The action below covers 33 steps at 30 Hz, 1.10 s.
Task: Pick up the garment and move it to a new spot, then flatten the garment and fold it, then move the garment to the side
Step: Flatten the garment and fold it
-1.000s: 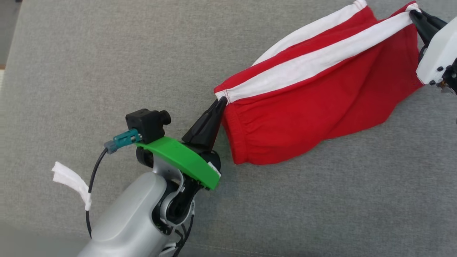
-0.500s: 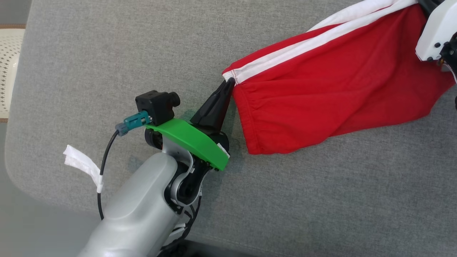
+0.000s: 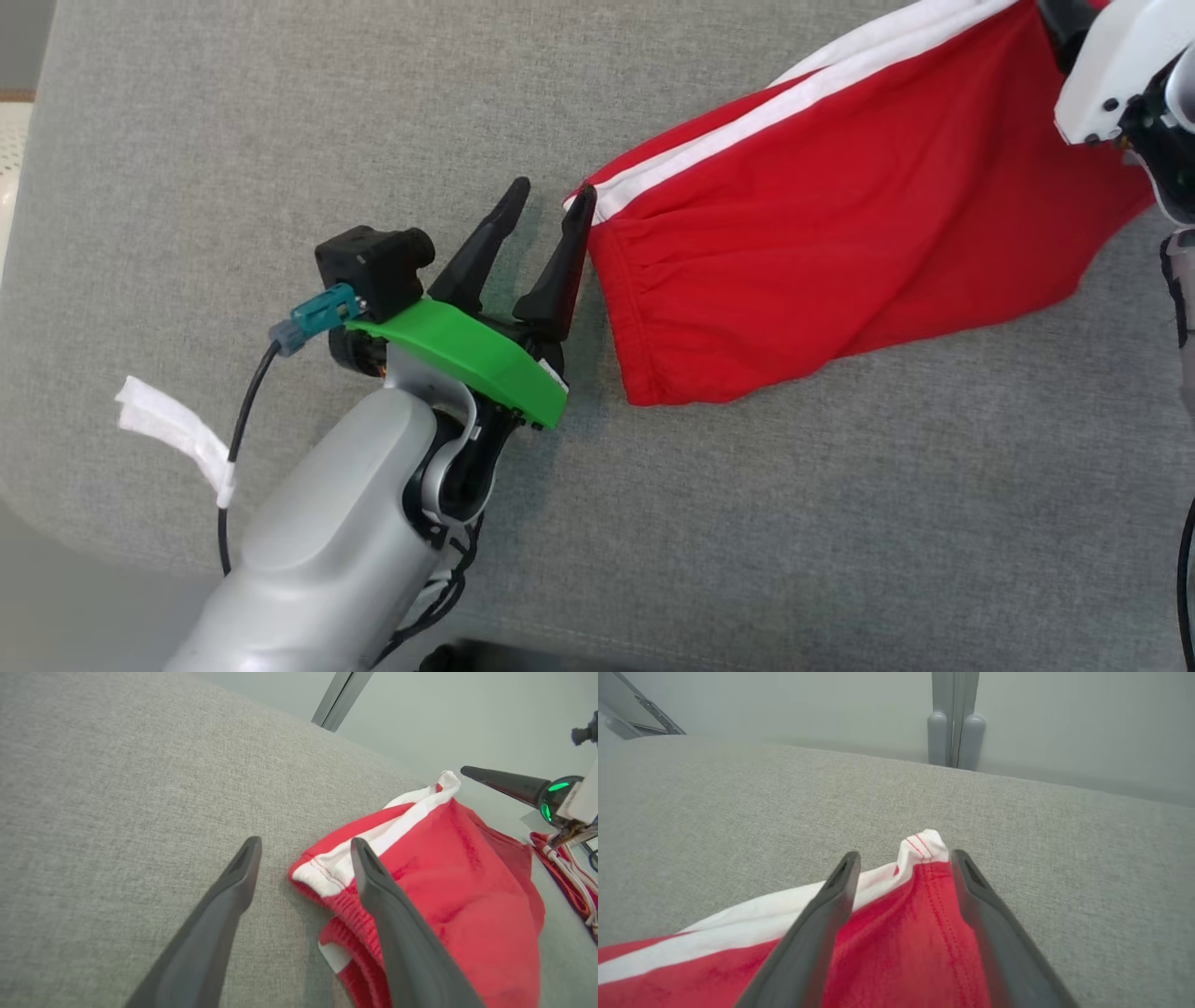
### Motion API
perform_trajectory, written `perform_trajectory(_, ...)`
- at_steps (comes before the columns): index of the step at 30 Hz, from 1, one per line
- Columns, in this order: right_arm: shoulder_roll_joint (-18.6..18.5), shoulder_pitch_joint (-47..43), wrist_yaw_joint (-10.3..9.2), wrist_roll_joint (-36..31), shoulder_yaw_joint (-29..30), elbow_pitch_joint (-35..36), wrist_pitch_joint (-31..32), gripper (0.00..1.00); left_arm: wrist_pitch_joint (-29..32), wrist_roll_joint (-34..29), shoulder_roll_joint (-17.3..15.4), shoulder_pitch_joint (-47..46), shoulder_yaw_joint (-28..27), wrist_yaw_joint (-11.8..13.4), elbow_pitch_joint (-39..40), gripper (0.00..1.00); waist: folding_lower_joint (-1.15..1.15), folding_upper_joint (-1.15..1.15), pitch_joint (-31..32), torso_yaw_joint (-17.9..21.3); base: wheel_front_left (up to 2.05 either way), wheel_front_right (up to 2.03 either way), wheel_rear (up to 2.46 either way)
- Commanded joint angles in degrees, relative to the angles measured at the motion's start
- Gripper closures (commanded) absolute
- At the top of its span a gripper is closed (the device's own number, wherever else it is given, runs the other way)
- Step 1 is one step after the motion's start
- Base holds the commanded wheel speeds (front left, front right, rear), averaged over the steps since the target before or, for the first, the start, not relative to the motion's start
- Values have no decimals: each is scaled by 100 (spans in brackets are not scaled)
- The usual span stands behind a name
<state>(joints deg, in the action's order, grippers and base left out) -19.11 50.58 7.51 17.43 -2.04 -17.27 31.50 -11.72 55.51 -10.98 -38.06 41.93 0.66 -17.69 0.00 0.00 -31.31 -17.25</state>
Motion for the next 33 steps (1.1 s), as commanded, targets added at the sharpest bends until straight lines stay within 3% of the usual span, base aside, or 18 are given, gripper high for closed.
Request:
perform_trajectory(1,-48,-72,-5,-48,-62,103,-23,0,-77,-167,-106,93,-40,112,132,0,0,0,114,82,0,0,0)
perform_trajectory(7,-215,-354,-7,-308,-318,374,554,0,-316,-862,-425,495,-291,567,1025,0,0,0,247,196,0,0,0)
perform_trajectory(11,-283,-479,-6,-668,-128,379,826,0,-346,-1527,-318,923,-756,742,1705,0,0,0,166,119,0,0,0)
perform_trajectory(15,-220,-536,-6,-950,108,246,1043,0,-345,-2252,-71,1475,-1170,604,2054,0,0,0,33,0,0,0,0)
perform_trajectory(21,99,-630,-1,-883,428,-161,1309,0,-346,-2925,394,2082,-1690,142,2032,0,0,0,-32,-140,0,0,0)
perform_trajectory(22,180,-651,0,-767,466,-206,1330,81,-346,-3022,435,2142,-1774,79,2027,0,0,0,-7,-142,0,0,0)
perform_trajectory(23,261,-682,0,-624,555,-247,1344,100,-347,-3116,482,2233,-1874,-5,2019,0,0,0,32,-133,0,0,0)
perform_trajectory(33,224,-1074,-8,-171,2090,-118,961,100,-346,-3669,733,3077,-2734,-475,1766,0,0,0,797,194,0,0,0)
